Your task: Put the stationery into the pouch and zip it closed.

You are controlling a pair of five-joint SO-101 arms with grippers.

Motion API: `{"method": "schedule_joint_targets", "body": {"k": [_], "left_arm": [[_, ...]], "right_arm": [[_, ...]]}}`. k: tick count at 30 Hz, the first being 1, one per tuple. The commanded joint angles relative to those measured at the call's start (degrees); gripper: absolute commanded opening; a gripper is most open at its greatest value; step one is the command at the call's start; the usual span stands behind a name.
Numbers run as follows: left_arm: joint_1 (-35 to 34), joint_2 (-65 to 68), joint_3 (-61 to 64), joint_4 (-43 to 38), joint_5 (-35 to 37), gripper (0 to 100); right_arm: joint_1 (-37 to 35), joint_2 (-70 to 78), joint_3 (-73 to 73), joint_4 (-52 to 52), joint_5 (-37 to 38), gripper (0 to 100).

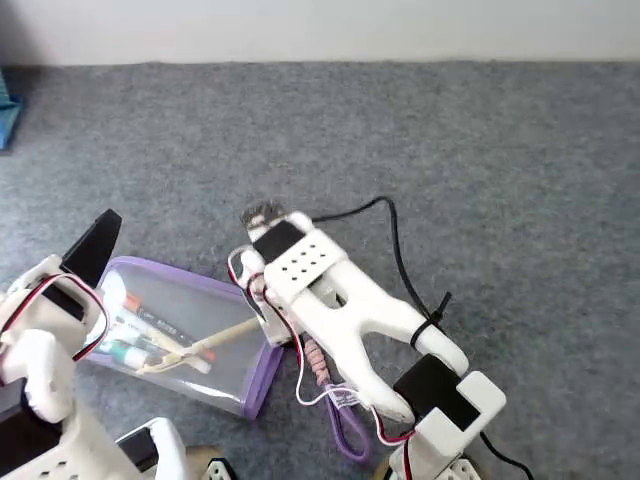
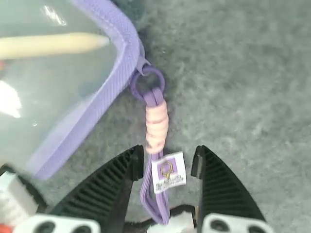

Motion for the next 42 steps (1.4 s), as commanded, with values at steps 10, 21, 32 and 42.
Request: {"method": "schedule_joint_targets", "body": {"k": [10, 21, 32, 42], "left_arm": [[-0.26, 0.35, -2.15, 0.97, 0.70, 47], [-0.26, 0.35, -2.15, 0.97, 0.70, 47], [-0.26, 0.26, -2.42, 0.97, 0.70, 47], [1.49, -5.71, -2.15, 0.97, 0.53, 47]], "right_arm": [[-0.22, -0.22, 17.49, -19.47, -0.35, 18.2], [0.75, -1.54, 19.87, -20.79, -0.26, 0.6], [4.09, -30.90, 10.46, -14.02, 8.35, 0.8], [14.99, -40.66, -5.27, -18.77, 23.21, 0.8]]}}
